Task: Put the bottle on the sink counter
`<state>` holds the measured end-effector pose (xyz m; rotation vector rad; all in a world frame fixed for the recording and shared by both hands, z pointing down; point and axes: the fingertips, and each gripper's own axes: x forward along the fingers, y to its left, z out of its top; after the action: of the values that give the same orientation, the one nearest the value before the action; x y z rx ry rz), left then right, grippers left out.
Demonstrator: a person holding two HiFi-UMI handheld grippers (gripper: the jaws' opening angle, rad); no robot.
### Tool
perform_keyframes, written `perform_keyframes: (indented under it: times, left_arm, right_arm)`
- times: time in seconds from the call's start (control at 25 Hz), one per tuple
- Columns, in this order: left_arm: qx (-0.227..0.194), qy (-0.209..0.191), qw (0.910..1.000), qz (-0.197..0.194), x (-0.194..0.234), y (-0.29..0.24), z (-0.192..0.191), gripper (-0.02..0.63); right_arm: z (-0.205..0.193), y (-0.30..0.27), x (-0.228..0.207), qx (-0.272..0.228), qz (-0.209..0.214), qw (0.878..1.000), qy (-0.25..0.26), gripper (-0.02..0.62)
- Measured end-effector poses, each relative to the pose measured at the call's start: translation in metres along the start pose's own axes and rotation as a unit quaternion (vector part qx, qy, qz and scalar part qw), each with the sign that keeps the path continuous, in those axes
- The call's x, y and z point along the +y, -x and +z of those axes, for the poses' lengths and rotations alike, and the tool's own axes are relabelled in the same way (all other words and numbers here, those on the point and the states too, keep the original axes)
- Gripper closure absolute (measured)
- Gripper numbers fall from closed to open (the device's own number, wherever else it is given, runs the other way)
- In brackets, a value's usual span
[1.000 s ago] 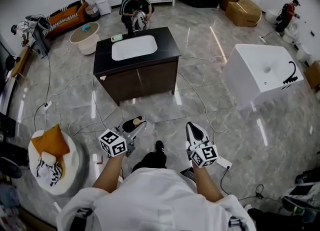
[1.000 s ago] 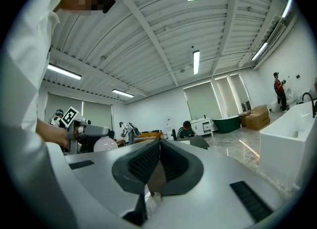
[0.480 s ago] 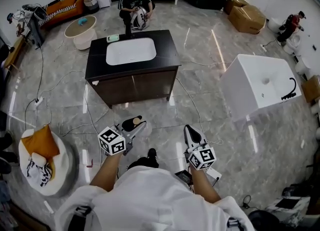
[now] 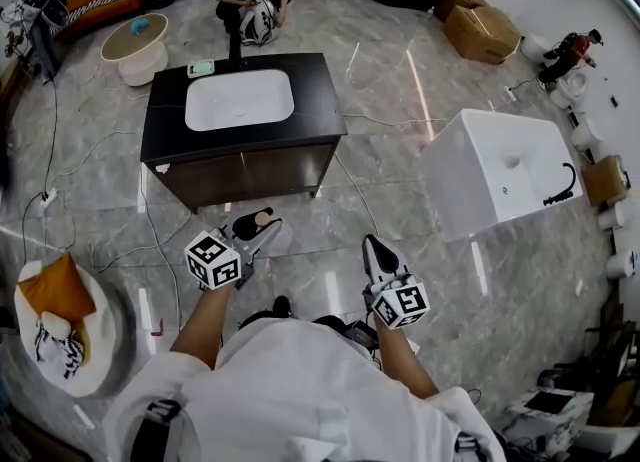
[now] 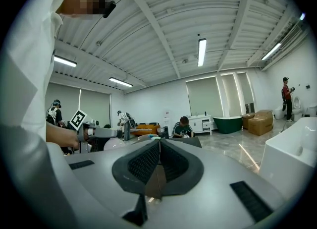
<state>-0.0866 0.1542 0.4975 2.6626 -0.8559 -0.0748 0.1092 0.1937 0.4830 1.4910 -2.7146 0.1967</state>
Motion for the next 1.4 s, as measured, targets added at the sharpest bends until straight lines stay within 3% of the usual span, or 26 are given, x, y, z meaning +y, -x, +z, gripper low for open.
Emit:
perform_keyframes:
  times: [0.32,0.56,1.12,1.4]
  left_arm:
    - [0.002,0.005,1.0000,-0.003,0.035,-0.040,0.009,0.468]
    - [0.014,0.008,0.9997,0.020,0.073,-0.089,0.014,0.466]
    - [0.001,0.004,0.9955,0.095,0.152,-0.226,0.075,0.468]
    - [-0.010,0.007,0.9914,0.131,0.196,-0.255,0.097,0.468]
  right_arm:
    - [0.003,-0.037,-0.042,0.002,-0.009,1.000,-0.001,0.580]
    - [0.000,-0.077,-0.102,-0.001,-0.002,1.000,-0.011,0.580]
    - [0.031,-0.201,-0.255,-0.003,0.077,0.997,-0.003,0.580]
    - [0.029,-0.269,-0.288,0.000,0.117,0.993,-0.017,0.580]
